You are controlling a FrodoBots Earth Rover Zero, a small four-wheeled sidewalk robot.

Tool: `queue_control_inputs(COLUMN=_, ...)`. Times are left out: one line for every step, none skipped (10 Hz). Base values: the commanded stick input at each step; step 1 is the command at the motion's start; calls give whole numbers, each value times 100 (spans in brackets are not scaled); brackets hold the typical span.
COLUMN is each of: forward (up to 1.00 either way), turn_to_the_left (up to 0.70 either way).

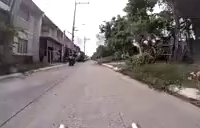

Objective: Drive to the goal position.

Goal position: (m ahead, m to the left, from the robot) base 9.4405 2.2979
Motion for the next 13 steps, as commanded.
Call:
queue_control_inputs(forward=100, turn_to_the_left=1)
queue_control_inputs(forward=100, turn_to_the_left=1)
queue_control_inputs(forward=100, turn_to_the_left=1)
queue_control_inputs(forward=100, turn_to_the_left=1)
queue_control_inputs(forward=100, turn_to_the_left=1)
queue_control_inputs(forward=100, turn_to_the_left=1)
queue_control_inputs(forward=100, turn_to_the_left=1)
queue_control_inputs(forward=100, turn_to_the_left=1)
queue_control_inputs(forward=100, turn_to_the_left=1)
queue_control_inputs(forward=100, turn_to_the_left=1)
queue_control_inputs(forward=100, turn_to_the_left=1)
queue_control_inputs(forward=100, turn_to_the_left=1)
queue_control_inputs(forward=100, turn_to_the_left=1)
